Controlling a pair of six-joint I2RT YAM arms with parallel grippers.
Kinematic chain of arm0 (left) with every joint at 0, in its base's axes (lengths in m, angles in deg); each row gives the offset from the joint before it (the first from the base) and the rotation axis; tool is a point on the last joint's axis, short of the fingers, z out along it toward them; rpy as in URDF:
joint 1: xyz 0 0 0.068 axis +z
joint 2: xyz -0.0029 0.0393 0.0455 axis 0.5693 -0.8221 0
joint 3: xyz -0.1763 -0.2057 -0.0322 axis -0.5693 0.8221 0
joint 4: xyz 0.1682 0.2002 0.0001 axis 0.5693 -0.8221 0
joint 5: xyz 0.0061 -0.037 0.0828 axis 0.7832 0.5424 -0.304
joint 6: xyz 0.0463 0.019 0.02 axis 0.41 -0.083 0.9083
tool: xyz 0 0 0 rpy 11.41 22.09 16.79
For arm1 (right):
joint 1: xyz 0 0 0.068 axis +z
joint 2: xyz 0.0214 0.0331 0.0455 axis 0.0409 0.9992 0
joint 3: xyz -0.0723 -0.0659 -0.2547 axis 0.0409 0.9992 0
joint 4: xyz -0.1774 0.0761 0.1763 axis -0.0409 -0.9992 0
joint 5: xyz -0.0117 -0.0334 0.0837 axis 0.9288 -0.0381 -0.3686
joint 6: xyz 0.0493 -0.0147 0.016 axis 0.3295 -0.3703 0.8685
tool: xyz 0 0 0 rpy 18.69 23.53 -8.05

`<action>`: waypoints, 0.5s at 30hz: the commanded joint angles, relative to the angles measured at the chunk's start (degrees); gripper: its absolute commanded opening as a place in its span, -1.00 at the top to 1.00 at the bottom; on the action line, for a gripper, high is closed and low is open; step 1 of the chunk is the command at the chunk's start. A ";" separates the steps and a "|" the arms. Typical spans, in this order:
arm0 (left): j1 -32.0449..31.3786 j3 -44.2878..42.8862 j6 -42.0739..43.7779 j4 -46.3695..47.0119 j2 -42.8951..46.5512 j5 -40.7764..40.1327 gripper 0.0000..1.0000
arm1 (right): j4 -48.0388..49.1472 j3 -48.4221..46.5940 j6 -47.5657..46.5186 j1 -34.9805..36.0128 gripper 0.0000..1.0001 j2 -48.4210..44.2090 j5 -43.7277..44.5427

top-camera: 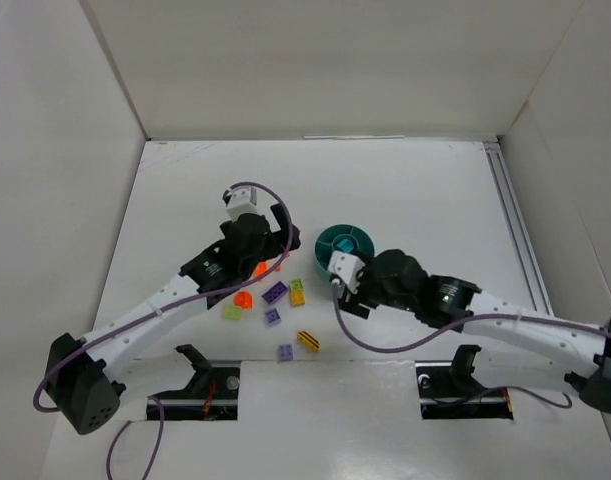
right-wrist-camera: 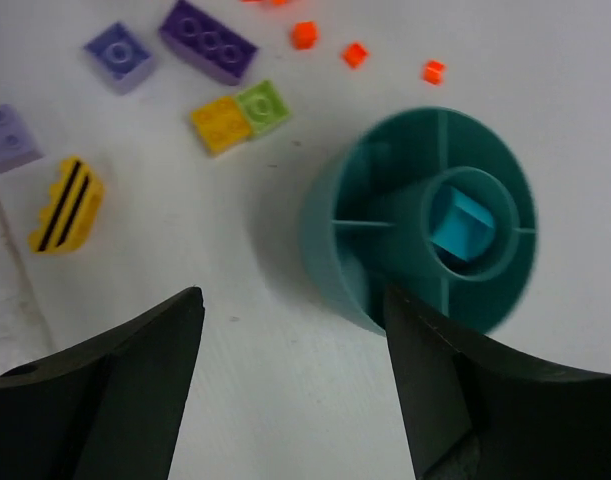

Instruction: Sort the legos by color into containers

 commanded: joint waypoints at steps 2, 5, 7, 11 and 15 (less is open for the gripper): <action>0.25 4.47 -9.88 -12.38 8.22 -3.91 -1.00 | 4.47 -3.75 -0.26 8.23 -0.51 10.06 1.15; 0.25 7.29 -10.94 -13.62 13.93 -6.19 -1.00 | 6.59 -5.95 2.03 12.46 -0.48 18.85 1.15; 0.77 7.91 -11.47 -14.85 17.44 -7.34 -1.00 | 7.11 -8.14 2.82 13.86 -0.48 22.55 1.67; 0.78 10.01 -12.61 -15.47 20.36 -8.57 -1.00 | 9.30 -10.69 2.82 15.28 -0.48 30.36 0.27; 0.78 10.02 -13.93 -17.05 20.89 -9.37 -1.00 | 9.84 -12.29 2.82 17.56 -0.48 34.50 -0.34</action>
